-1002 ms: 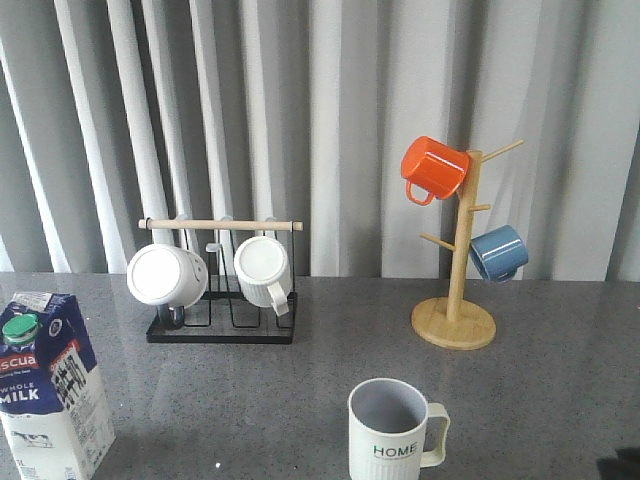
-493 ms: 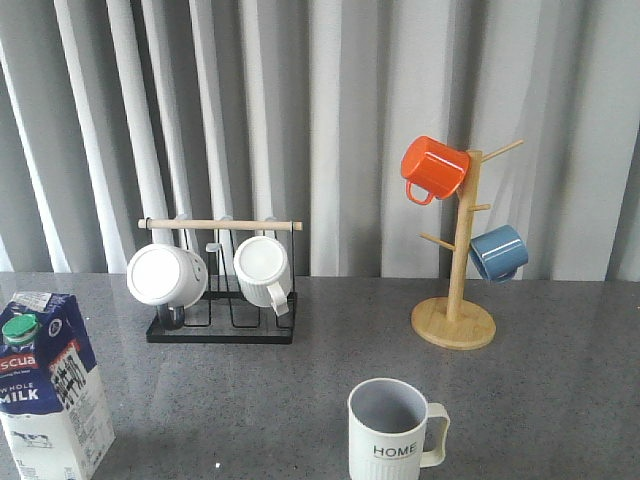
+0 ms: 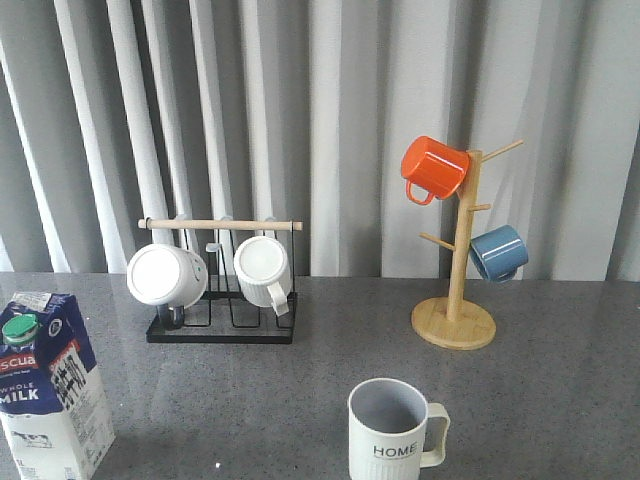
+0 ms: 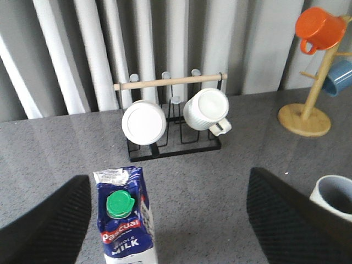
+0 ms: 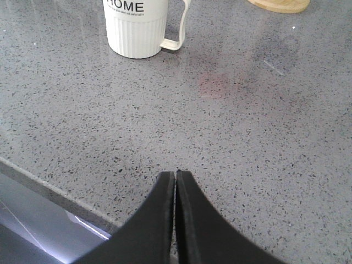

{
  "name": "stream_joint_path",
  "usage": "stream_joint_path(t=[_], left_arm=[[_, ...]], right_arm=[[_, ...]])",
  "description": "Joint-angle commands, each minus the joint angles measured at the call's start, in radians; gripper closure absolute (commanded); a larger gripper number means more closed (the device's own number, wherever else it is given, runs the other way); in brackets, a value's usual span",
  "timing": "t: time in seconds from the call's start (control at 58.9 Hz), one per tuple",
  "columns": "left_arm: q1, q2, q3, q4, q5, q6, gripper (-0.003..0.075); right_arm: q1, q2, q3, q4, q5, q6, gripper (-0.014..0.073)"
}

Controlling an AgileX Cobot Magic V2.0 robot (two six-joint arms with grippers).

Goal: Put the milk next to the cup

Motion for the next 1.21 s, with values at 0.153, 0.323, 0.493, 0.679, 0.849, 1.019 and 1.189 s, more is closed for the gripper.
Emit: stream_joint_path(t=[0.153, 0.323, 0.493, 0.679, 0.849, 1.019, 1.189], left_arm=[[0.002, 0.260, -0.276, 0.020, 0.213, -0.038, 0.0150], [0.002, 0.355, -0.307, 0.023, 0.257, -0.090, 0.0150], [0.002, 0.407, -0.307, 0.077, 0.255, -0.118, 0.0150], [0.002, 0.424, -0.307, 0.191, 0.259, -0.185, 0.0150], [0.002, 0.429, -0.307, 0.185, 0.259, -0.183, 0.0150], [0.002, 0.445, -0.307, 0.175, 0.259, -0.172, 0.0150], [0.002, 0.473, -0.307, 0.182, 0.259, -0.164, 0.0150]], right_arm=[[0.003, 0.008, -0.025, 0.005, -0.069, -0.009, 0.0599], [0.003, 0.008, -0.025, 0.005, -0.069, -0.009, 0.0599], [0.003, 0.008, -0.025, 0.006, -0.066, -0.009, 0.0599], [0.003, 0.008, -0.025, 0.006, -0.066, -0.009, 0.0599], [0.003, 0.008, -0.025, 0.006, -0.066, -0.009, 0.0599], [0.003, 0.008, -0.025, 0.006, -0.066, -0.009, 0.0599], [0.003, 0.008, -0.025, 0.006, -0.065, -0.009, 0.0599]])
